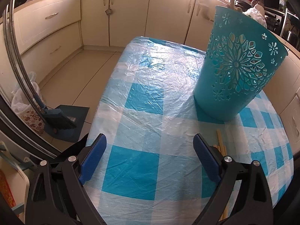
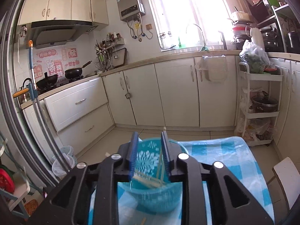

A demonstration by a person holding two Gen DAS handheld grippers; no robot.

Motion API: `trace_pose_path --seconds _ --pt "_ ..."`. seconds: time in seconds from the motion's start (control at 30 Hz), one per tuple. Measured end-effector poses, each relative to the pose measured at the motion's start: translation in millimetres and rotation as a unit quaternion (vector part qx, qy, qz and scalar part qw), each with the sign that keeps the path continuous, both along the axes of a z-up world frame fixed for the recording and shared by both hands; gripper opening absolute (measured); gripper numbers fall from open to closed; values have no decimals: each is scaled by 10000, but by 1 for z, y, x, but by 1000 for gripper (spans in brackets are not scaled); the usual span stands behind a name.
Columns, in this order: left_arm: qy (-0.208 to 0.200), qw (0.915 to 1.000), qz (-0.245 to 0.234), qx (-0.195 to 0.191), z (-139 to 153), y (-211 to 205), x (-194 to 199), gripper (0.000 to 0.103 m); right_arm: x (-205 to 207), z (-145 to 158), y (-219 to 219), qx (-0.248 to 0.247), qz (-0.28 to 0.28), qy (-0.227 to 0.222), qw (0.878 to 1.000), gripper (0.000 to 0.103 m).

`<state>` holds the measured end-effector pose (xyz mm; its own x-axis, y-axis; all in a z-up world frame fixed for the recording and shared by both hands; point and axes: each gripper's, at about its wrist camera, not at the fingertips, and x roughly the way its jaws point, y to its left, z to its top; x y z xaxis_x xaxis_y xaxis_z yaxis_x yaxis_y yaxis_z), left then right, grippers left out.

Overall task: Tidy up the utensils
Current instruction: 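Grasp a chopstick with the right gripper while the left gripper reaches toward the chopsticks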

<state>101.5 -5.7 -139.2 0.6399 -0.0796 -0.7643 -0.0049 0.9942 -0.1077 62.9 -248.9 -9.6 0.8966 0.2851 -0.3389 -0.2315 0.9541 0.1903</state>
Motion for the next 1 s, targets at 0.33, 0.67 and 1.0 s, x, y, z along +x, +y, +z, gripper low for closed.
trace_pose_path --seconds 0.33,0.67,1.0 --pt "-48 10000 -7 59 2 -3 -1 90 -27 -118 23 -338 265 1918 9805 23" --pt "8 9999 58 -137 1 4 -1 90 0 -155 58 -761 329 2470 9655 18" --pt "20 9999 21 -157 0 5 0 90 -8 -160 68 -1388 509 2375 9601 11"
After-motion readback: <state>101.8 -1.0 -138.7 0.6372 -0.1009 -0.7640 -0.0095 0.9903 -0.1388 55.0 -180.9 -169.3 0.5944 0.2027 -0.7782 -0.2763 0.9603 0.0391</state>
